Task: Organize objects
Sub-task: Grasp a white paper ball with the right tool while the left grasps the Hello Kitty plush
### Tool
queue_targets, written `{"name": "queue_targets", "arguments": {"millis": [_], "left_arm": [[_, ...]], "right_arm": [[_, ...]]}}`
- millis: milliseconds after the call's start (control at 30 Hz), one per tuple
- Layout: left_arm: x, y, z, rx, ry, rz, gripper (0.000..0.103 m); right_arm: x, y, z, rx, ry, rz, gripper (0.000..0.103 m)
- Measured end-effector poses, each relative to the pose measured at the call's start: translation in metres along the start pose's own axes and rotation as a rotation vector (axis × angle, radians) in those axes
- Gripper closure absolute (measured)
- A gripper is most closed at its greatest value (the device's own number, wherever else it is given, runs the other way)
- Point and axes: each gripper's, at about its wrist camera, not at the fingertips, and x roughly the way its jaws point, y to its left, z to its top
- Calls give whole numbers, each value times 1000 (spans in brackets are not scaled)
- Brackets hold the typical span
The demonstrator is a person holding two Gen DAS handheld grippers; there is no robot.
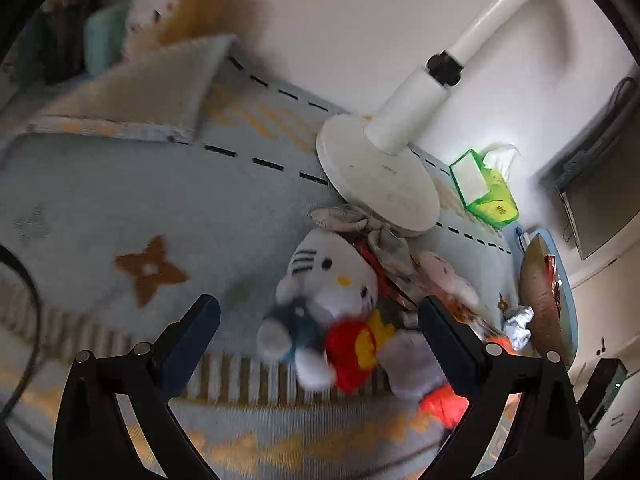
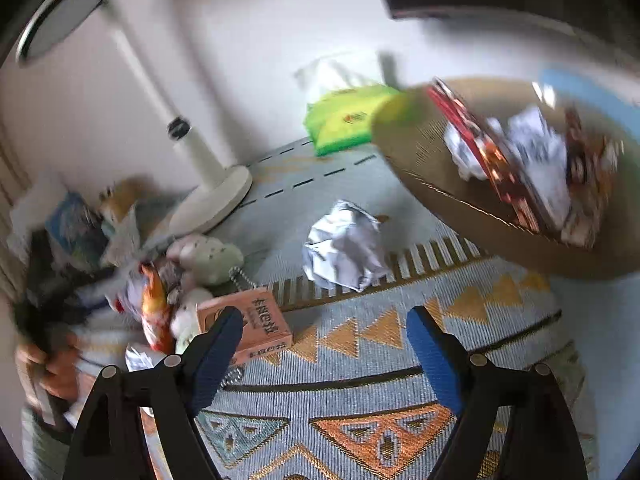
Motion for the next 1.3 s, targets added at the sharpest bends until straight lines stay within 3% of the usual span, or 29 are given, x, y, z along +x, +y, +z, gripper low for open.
{"name": "queue_targets", "arguments": {"millis": [67,133,167,200,300,400,567,700,800,900,933,967,1067,1133,1167,1300], "left_arm": [[3,-3,-1,22,-52,11,5],[6,-8,-1,59,-37,26,26],[8,-11,-2,105,-31,37,43],[8,-11,-1,111,-26,11,50],[7,-3,-2,73,-39,-39,54],[1,0,-1,56,-64,-36,60],[-20,12,-1,6,-135,-47,60],[-19,20,0,-20,-102,-91,60],[-14,27,2,-77,-85,-129,59],[-12,28,2,-87,-64,-159,48],[-12,26,1,-84,-69,-151,45],[-10,23,0,-77,-72,-136,35],[-1,10,-3,-18,-83,-70,35],[1,3,-4,24,-86,-32,42],[1,3,-5,29,-80,-23,60],[-9,4,-6,39,-109,-5,63]], "right_arm": [[-3,-8,1,38,-7,19,20],[-4,-14,1,66,-8,14,20],[-4,-13,2,73,-6,13,20],[-3,-14,2,77,1,16,20],[11,-15,10,130,116,-14,19],[16,-11,23,163,148,-16,20],[37,8,36,47,95,-133,20],[56,12,37,11,78,-179,48],[60,10,38,-3,68,-171,52],[57,7,37,0,68,-153,52],[56,6,36,-1,68,-149,52],[57,8,37,-4,68,-149,52],[58,11,37,-13,67,-157,51],[58,12,36,-18,65,-160,51],[57,12,36,-20,64,-159,51],[52,13,34,-26,46,-137,53]]}}
